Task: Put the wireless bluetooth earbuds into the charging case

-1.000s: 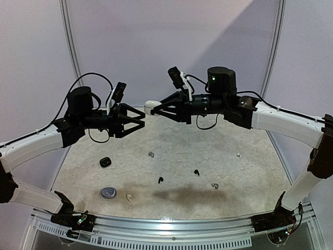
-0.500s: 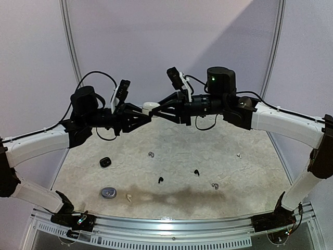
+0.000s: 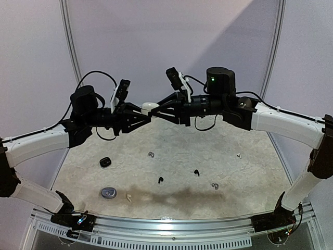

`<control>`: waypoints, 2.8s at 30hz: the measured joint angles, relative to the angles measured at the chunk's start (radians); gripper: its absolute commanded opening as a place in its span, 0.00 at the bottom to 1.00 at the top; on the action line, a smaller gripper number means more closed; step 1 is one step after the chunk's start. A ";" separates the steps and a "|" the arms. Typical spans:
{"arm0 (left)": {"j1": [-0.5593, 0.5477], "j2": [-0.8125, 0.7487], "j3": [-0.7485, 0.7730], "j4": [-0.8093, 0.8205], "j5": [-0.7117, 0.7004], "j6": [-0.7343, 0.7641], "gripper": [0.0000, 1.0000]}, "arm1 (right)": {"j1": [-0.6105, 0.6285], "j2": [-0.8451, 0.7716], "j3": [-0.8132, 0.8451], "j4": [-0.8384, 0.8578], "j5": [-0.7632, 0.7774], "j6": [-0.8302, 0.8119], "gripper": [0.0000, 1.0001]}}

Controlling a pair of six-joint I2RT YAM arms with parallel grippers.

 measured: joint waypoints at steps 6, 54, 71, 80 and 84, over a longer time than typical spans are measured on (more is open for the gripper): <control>0.000 0.000 0.000 -0.001 0.000 -0.005 0.27 | 0.003 -0.001 0.000 -0.004 0.019 -0.008 0.00; -0.024 -0.059 0.043 -0.465 -0.086 0.649 0.00 | 0.010 0.006 -0.010 -0.103 0.135 -0.039 0.42; -0.026 -0.060 -0.008 -0.367 -0.094 0.441 0.00 | 0.009 0.029 0.087 -0.164 0.115 -0.006 0.72; -0.026 -0.060 -0.020 -0.319 -0.098 0.355 0.00 | 0.008 0.045 0.125 -0.195 0.097 -0.004 0.78; -0.026 -0.060 -0.027 -0.296 -0.119 0.322 0.00 | -0.003 0.047 0.156 -0.261 0.115 0.019 0.76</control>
